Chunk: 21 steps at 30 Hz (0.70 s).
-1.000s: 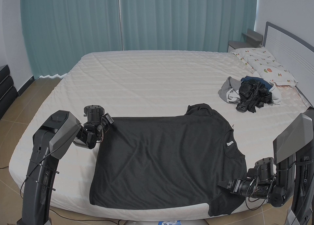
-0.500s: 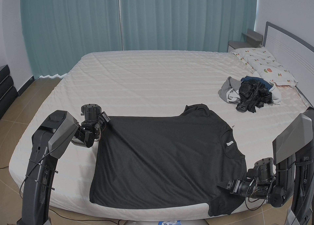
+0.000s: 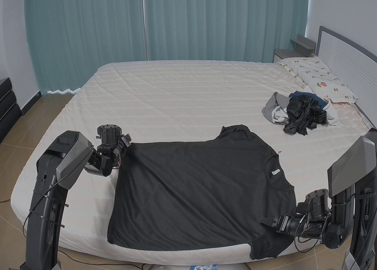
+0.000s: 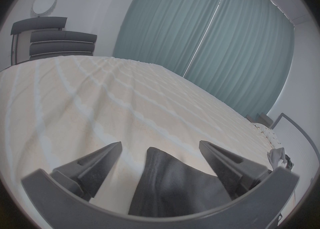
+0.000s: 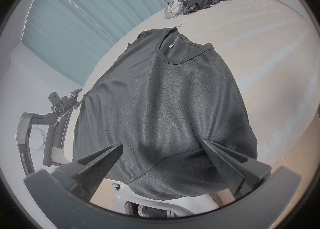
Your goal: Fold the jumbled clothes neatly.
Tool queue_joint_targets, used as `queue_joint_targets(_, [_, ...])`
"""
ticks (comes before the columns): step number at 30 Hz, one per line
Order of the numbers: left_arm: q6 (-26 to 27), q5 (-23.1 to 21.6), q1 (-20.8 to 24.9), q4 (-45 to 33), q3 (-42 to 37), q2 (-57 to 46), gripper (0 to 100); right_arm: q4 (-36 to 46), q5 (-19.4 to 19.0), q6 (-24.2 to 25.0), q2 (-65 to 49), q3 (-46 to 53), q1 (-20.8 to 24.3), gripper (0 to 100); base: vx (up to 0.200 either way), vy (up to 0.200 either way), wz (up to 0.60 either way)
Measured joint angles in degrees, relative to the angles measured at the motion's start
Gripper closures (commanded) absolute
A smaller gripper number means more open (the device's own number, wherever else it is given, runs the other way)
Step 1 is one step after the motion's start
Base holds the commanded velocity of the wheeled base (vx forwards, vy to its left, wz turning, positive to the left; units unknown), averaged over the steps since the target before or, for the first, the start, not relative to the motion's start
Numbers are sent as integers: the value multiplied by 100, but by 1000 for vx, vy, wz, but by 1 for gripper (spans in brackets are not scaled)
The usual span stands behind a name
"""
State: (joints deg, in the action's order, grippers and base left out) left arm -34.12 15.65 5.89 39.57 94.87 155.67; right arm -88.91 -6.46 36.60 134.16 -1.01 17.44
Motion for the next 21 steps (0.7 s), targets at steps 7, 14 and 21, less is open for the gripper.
queue_joint_targets(7, [-11, 207, 166, 4, -818, -735, 0, 1, -5, 5, -52, 2, -2, 0, 0, 0, 0])
queue_joint_targets(14, [167, 284, 424, -30, -1847, -1662, 0, 0, -5, 10, -89, 2, -17, 0, 0, 0, 0])
queue_joint_targets(21, [405, 394, 491, 85, -3216, -2372, 0, -2, 4, -1, -106, 0, -17, 0, 0, 0, 0])
